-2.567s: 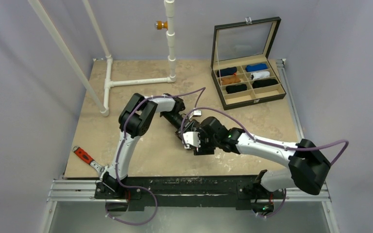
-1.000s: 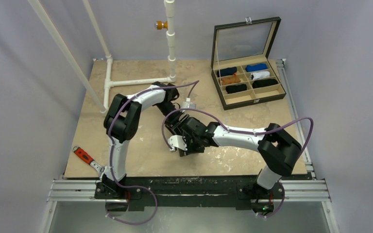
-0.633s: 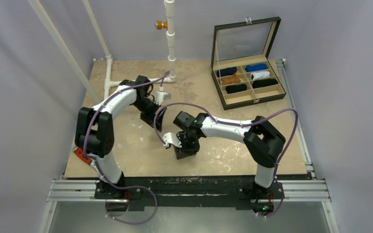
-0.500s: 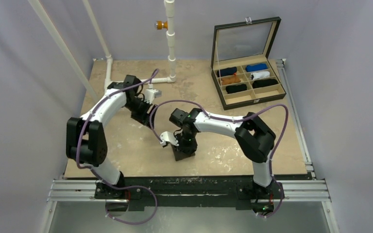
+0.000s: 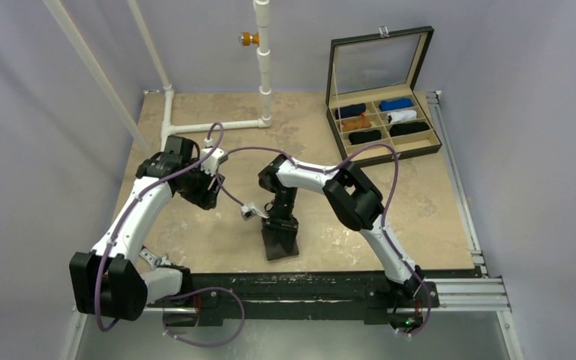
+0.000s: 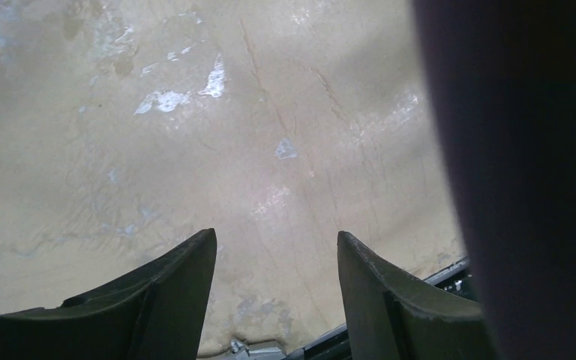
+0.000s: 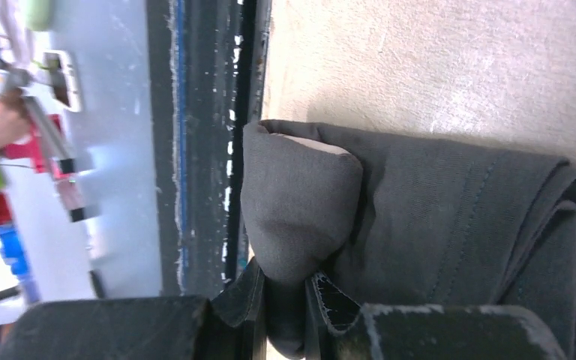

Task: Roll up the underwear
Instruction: Roll the underwear to the center of the board.

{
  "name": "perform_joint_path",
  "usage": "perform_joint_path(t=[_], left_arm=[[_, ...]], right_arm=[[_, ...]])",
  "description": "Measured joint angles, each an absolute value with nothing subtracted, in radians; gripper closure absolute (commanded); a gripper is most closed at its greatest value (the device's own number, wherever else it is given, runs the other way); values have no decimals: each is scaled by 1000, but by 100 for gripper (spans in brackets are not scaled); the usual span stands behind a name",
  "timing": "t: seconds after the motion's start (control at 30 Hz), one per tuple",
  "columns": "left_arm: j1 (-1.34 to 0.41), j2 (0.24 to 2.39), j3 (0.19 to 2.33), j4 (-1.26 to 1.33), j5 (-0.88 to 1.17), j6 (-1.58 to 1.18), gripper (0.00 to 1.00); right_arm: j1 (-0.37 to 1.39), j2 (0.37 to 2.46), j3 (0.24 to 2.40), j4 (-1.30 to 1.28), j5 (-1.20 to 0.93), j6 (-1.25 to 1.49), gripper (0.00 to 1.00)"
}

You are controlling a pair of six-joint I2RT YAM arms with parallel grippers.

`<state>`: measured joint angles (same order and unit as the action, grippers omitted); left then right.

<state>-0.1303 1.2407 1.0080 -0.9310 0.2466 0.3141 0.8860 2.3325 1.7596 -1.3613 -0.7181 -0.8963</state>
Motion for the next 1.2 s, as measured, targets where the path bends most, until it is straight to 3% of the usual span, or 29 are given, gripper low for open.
perform_joint_path(t=[0.23, 0.63, 1.03, 1.2], left_arm=[[-131, 1116, 955, -892, 205, 325, 41], [-156, 1007, 958, -879, 374, 362, 41], [-598, 1165, 998, -817, 394, 408, 37], [-788, 1303, 1003, -737, 394, 411, 28]], right_arm=[[813, 2373, 1724, -1378, -852, -886, 100], [678, 2347, 1507, -1322, -881, -629, 100], [656, 2308, 1505, -1293, -838, -605, 100], [656, 2308, 1550, -1296, -828, -642, 100]])
